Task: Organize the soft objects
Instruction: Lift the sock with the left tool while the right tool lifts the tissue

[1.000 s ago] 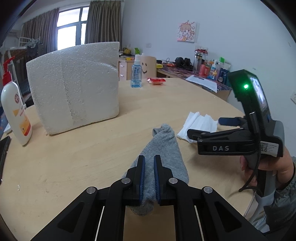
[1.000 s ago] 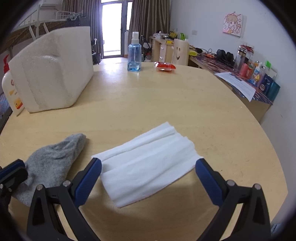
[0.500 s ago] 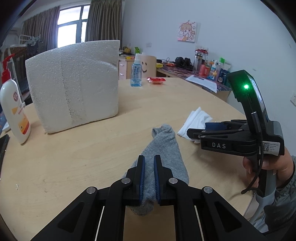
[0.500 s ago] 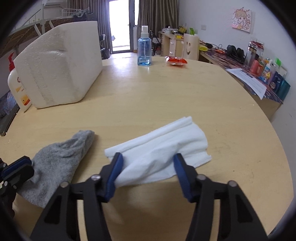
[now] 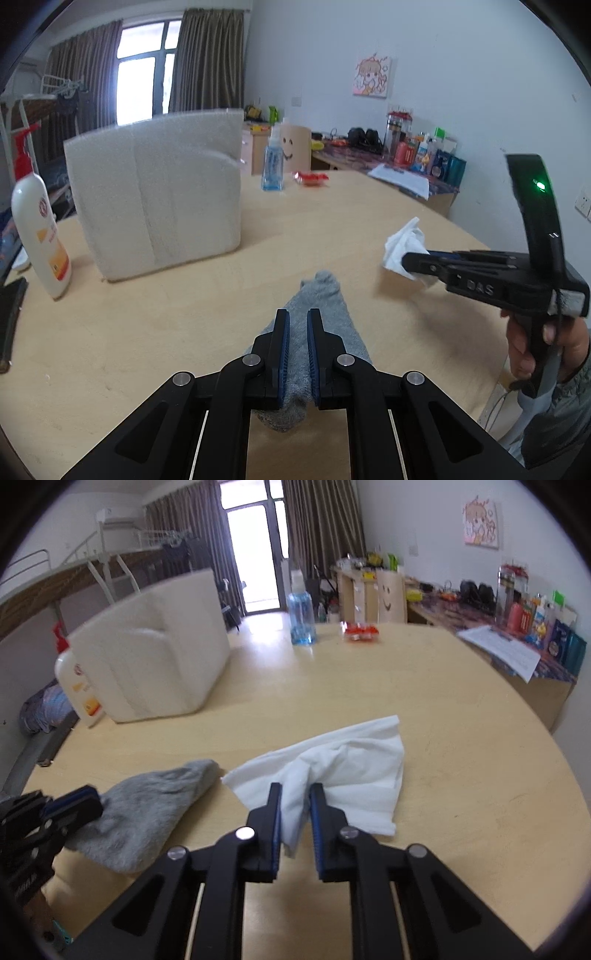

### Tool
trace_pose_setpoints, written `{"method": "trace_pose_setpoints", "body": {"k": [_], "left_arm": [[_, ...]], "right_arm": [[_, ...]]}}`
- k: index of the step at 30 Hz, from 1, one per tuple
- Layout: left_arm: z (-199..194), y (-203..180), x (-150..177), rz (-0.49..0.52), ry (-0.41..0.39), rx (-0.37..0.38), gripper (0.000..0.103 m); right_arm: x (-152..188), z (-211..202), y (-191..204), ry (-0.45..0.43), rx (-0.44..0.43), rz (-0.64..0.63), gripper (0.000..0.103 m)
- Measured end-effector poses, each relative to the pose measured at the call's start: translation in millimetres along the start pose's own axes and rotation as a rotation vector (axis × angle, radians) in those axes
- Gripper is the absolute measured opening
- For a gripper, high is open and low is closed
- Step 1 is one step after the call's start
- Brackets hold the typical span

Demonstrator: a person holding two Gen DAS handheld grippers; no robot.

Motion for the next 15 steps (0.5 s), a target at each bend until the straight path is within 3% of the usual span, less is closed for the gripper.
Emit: {"method": "trace_pose_setpoints", "body": {"k": [15], "left_arm": [[-71, -15, -36, 0.041, -0.187, -0.053, 0.01]], "right_arm": [[-5, -78, 28, -0.197, -0.076, -0.065, 0.018]]}}
Point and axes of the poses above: each gripper's, at about its wrist camera, not at the fingertips, and z roughly the way its jaws point, y to its left, x to its underside, the point moved 3 cm from there along z, roughly the way its jaws point, and after that the axes turned 6 degrees about -z, right-handed, at the moved point
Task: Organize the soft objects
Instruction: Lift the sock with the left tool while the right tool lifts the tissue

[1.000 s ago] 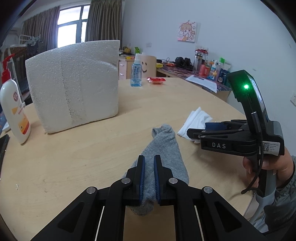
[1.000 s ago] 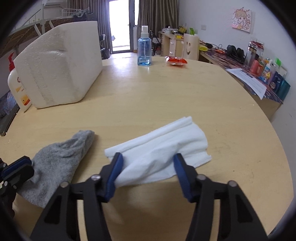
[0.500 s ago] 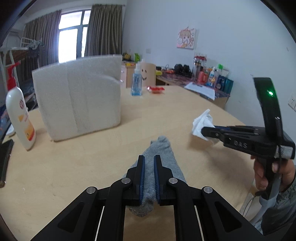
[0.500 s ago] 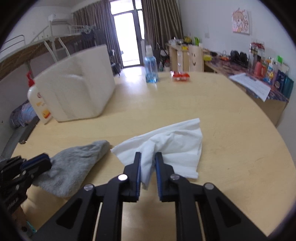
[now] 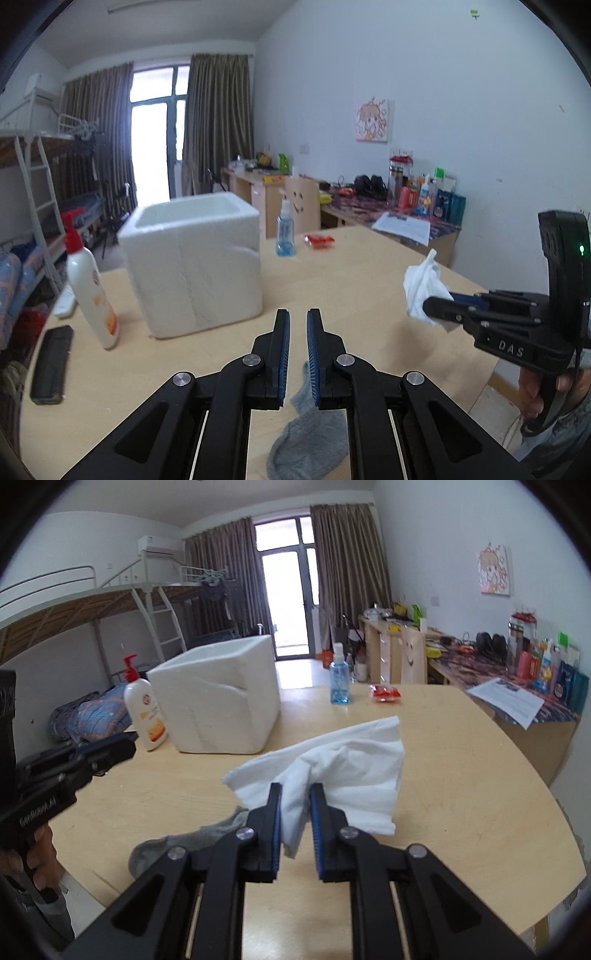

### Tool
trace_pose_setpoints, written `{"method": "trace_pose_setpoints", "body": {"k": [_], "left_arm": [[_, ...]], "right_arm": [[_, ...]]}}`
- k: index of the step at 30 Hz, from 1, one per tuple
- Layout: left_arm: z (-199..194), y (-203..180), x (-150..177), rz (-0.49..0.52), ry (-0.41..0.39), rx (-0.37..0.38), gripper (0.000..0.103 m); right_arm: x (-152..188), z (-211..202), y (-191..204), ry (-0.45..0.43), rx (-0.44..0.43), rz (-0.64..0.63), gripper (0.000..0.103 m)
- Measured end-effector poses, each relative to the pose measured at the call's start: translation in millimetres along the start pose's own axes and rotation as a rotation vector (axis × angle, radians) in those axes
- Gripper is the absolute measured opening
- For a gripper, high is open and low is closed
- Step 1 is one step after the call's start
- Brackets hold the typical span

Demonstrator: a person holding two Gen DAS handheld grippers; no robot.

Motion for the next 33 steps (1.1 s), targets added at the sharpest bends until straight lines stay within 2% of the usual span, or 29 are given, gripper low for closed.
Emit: {"method": "trace_pose_setpoints", "body": {"k": [2, 8, 10, 12, 16, 18, 22, 31, 33], "left_arm": [[-5, -1, 1, 0.014, -0.007, -0.004, 0.01], [6, -5, 24, 0.012, 0.074, -0.01, 0.013], [4, -3, 32, 0.009, 0.096, -0.004, 0.027], [6, -4, 39, 0.001, 0.11, -0.007, 0.057], [20, -9, 58, 0.007, 0.168, -0.006, 0.064], [28, -10, 67, 0.006, 0.197, -0.008, 0.074], [50, -7, 84, 0.002, 0.275, -0.028, 0.076], [70, -2, 99, 0.003, 0.337, -0.06, 0.076], [72, -2, 101, -0.006, 0.346, -0.061, 0.072]], "right_arm": [[0, -5, 3, -0.014, -0.012, -0.006, 0.018], [3, -16, 9, -0.041, -0.022, -0.026, 0.018], [5, -17, 10, -0.045, -0.025, -0.028, 0.018], [7, -18, 10, -0.045, -0.023, -0.028, 0.018], [13, -22, 12, -0.05, -0.025, -0.021, 0.018], [17, -25, 14, -0.05, -0.026, -0.019, 0.018], [22, -28, 15, -0.052, -0.025, -0.012, 0.018], [29, -38, 22, -0.071, -0.047, -0.023, 0.018], [31, -40, 23, -0.077, -0.052, -0.026, 0.018]]}}
Point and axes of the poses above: each gripper's, at about its wrist camera, not at the fingertips, and z roughly the way its jaws point, y to its left, x to its underside, the point moved 3 cm from there along z, roughly the way its jaws point, and after that the axes turned 6 degrees about -z, right-handed, at the moved point
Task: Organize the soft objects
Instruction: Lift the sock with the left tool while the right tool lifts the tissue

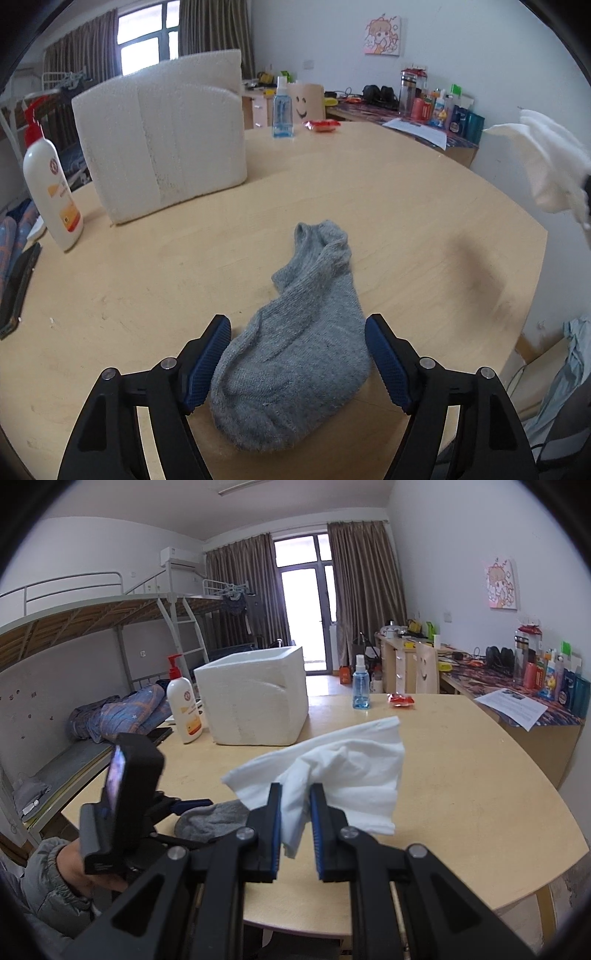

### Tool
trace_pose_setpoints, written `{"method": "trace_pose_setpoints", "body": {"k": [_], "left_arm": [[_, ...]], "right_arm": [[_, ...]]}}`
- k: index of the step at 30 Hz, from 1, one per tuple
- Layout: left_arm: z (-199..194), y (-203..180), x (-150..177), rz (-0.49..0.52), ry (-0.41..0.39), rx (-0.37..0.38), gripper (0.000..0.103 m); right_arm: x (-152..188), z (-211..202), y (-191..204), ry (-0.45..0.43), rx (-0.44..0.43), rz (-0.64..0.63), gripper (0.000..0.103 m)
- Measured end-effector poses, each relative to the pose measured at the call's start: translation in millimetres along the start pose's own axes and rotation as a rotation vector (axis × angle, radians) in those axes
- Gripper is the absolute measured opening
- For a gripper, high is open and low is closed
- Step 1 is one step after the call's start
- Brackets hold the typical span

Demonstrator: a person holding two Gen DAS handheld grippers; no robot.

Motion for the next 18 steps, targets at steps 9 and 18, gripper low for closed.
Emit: {"method": "trace_pose_setpoints", "body": {"k": [9, 18], "left_arm": [[-4, -6, 4, -0.007, -0.003, 0.034, 0.022], [-35, -6, 15, -0.027, -0.105, 0.044, 0.012]], "right_arm": [[6, -9, 3, -0.016, -0.016, -0.005, 0.018], [9, -16, 9, -0.034, -0.032, -0.012, 0.018]]}}
Point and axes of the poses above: each gripper's, at about its wrist camera, not at the fingertips, and z roughly the way its jaws point, y to its left, x to its underside, the point moved 3 cm from there along z, roughly the way its jaws point, and after that the axes turned 6 degrees about -z, right-handed, at the moved point
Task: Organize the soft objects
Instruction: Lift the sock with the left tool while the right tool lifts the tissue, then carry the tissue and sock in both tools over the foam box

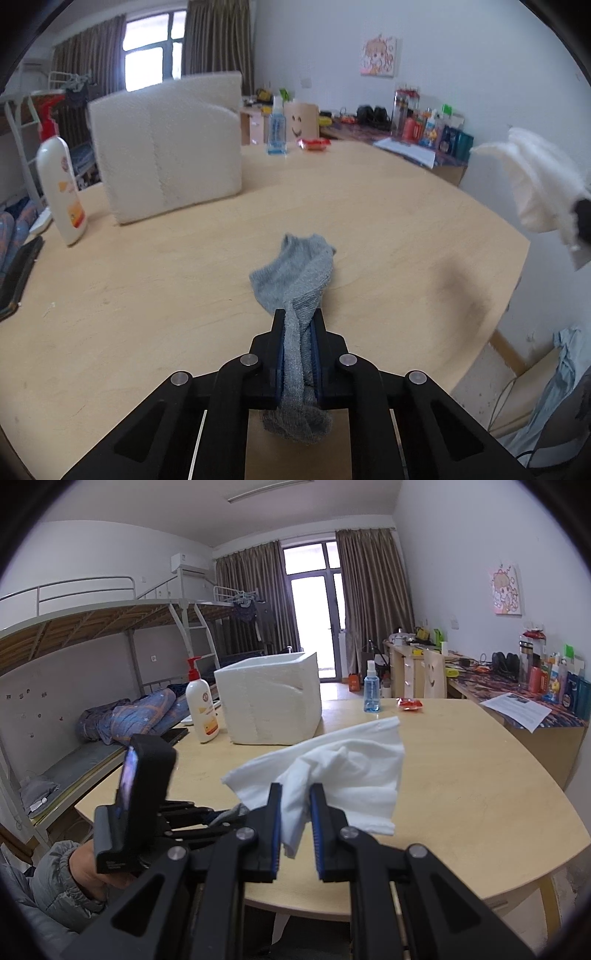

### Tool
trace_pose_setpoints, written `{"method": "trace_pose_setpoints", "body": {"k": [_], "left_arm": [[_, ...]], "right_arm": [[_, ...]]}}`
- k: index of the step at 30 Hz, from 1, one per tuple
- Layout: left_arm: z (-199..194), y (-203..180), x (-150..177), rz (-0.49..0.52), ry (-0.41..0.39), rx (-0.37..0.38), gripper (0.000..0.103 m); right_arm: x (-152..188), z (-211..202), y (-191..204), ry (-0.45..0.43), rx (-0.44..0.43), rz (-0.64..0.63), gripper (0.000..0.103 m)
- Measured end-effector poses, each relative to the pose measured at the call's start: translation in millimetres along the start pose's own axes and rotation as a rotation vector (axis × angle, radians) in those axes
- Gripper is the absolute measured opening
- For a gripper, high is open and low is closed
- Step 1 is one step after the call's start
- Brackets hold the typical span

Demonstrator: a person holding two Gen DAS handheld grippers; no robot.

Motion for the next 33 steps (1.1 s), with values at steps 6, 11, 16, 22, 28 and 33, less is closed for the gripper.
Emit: {"method": "trace_pose_setpoints", "body": {"k": [6, 11, 16, 22, 28, 33], "left_arm": [[-38, 6, 4, -0.006, -0.093, -0.018, 0.012], [-66, 13, 11, -0.013, -0.156, -0.036, 0.012], [-86, 22, 17, -0.03, -0.19, -0.056, 0.012], [-105, 35, 22, -0.056, -0.238, -0.087, 0.012], [-124, 47, 23, -0.078, -0.286, -0.113, 0.012], [-142, 59, 20, -0.118, -0.339, -0.133, 0.012]], "right_arm": [[1, 0, 14, -0.001, -0.015, -0.021, 0.018], [1, 3, 31, 0.004, -0.036, -0.048, 0.018], [0, 6, 46, 0.001, -0.056, -0.07, 0.018], [-3, 13, 63, 0.004, -0.082, -0.097, 0.018], [-5, 21, 78, 0.006, -0.103, -0.121, 0.018], [-8, 32, 86, 0.009, -0.131, -0.13, 0.018]]}}
Point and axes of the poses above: each gripper's, at about its wrist camera, not at the fingertips, and z roughly the way its jaws point, y to its left, x to its underside, the point moved 3 cm from there along z, roughly the way its jaws point, and after that the axes turned 6 degrees about -z, right-handed, at the moved point
